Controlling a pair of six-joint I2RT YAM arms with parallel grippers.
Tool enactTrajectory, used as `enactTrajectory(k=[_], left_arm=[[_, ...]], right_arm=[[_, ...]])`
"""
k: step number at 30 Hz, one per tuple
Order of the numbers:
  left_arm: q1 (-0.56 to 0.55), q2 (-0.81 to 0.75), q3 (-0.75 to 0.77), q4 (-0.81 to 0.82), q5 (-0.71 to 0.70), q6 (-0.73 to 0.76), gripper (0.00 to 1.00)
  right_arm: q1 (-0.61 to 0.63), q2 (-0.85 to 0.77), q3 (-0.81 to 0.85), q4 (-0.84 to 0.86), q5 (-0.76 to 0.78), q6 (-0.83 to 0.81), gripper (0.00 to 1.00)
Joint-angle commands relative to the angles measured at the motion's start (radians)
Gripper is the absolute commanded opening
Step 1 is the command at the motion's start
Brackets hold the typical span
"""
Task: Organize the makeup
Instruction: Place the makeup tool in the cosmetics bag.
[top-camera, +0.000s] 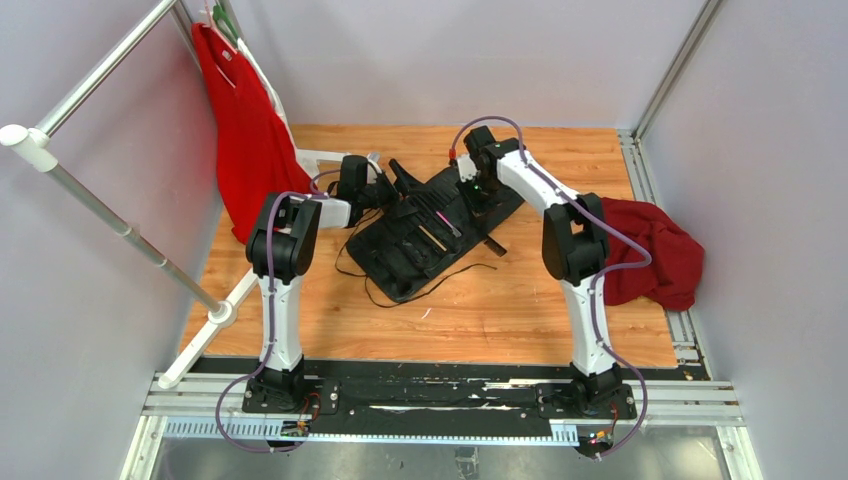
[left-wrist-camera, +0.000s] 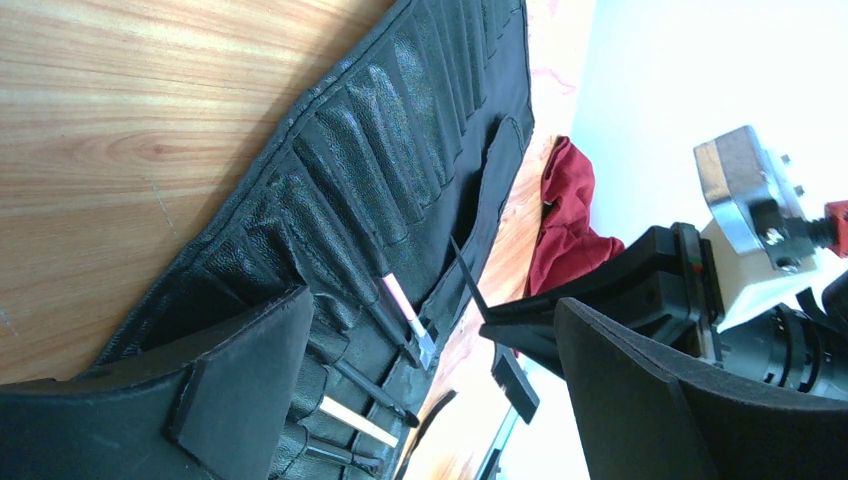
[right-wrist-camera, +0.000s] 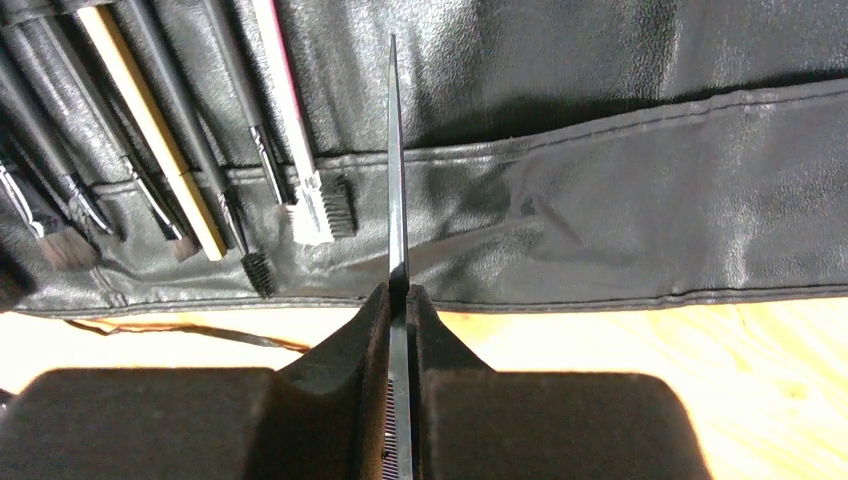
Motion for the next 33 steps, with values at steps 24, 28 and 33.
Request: enactTrajectory(k=[24,28,33], left_arm=[[0.016,-0.009,-0.016,-0.089,-0.020,0.017,0.98],[0.017,-0.011,-0.019,-0.088,-0.020,0.018,0.98],[0.015,-0.011,-0.022,-0.089,-0.020,0.019,0.98]], right_arm=[[-0.016,0.020,0.111,-0.124,-0.081,-0.144,0.01],[-0.016,0.037,0.121,-0.131,-0.088,-0.146,0.01],[-0.016,0.059,0.140,-0.136,-0.091,-0.148,0.01]])
